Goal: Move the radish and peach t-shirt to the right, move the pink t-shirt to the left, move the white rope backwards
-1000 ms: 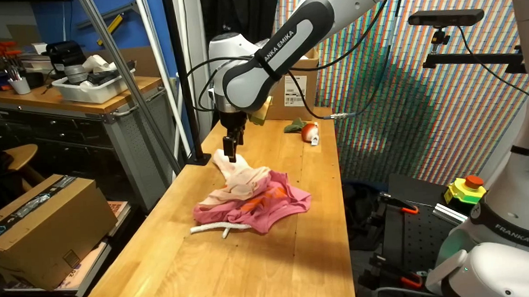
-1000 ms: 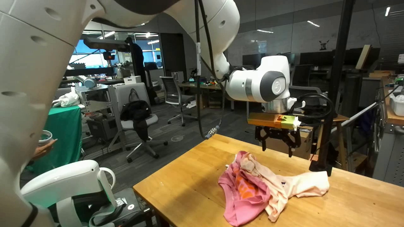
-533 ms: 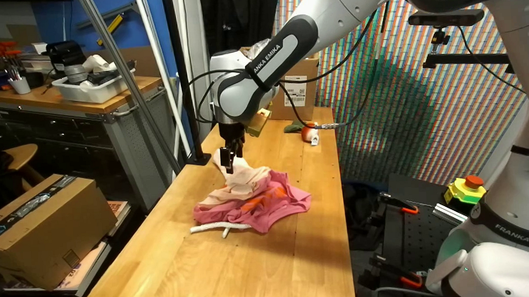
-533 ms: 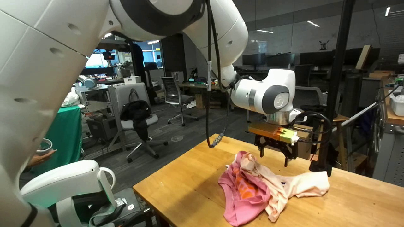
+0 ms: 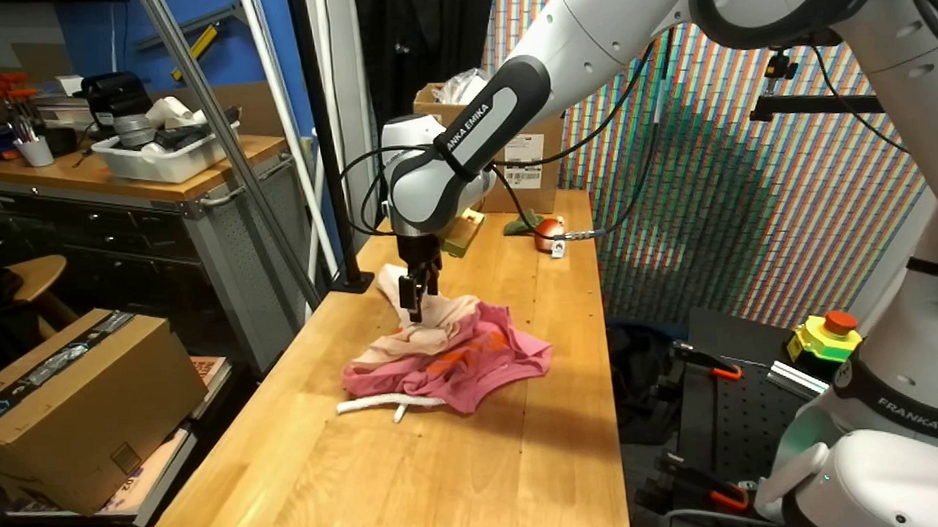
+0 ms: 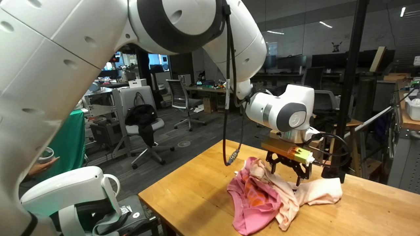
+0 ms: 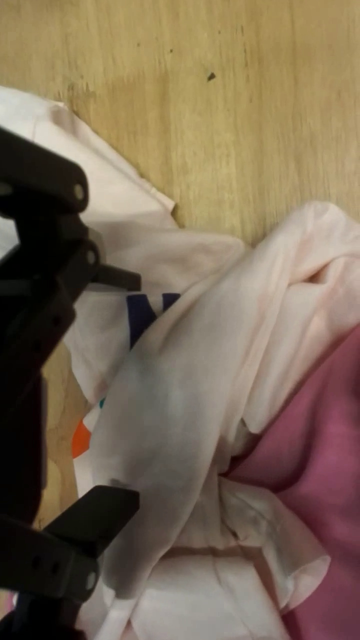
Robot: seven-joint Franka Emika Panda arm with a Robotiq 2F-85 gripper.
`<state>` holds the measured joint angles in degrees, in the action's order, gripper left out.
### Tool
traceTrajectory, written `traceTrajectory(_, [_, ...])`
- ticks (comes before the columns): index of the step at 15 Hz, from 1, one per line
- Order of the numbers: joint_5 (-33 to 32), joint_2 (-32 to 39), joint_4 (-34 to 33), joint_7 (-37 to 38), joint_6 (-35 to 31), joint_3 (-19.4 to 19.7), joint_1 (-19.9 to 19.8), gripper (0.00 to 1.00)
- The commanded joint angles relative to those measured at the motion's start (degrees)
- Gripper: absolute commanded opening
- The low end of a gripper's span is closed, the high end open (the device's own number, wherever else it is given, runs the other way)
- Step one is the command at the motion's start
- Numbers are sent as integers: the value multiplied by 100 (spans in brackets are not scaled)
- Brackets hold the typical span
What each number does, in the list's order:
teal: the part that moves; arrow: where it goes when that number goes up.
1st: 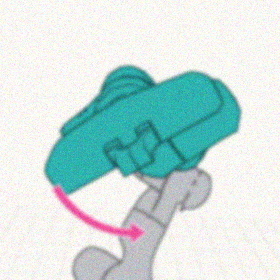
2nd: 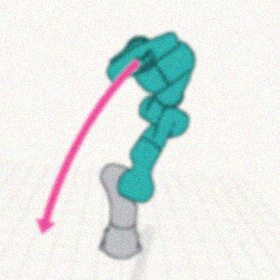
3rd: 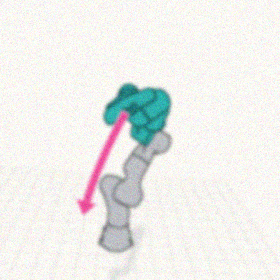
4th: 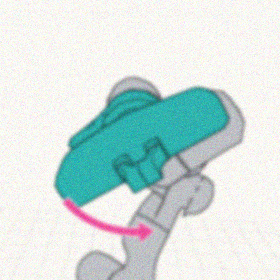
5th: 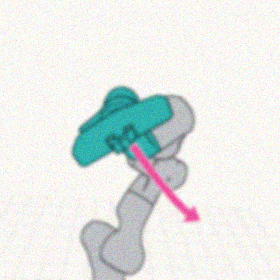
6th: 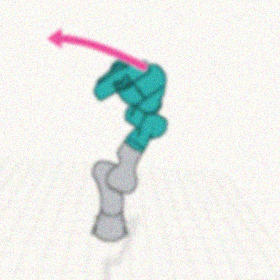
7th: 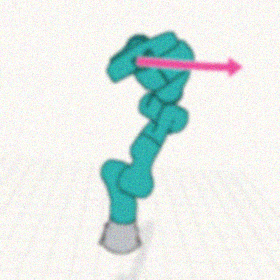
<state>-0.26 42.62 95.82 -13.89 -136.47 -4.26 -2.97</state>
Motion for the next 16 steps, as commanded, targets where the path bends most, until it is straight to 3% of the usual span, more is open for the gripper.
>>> traceTrajectory(1, [23, 219, -224, -316, 110, -127, -59, 100])
traceTrajectory(11, [-370, 474, -249, -430, -100, 6, 132, 100])
traceTrajectory(12, [-423, 464, -251, -418, -87, 25, 150, 75])
traceTrajectory(14, [-530, 443, -248, -406, -94, 50, 175, 68])
traceTrajectory(16, [-661, 417, -242, -351, -115, 111, 231, 50])
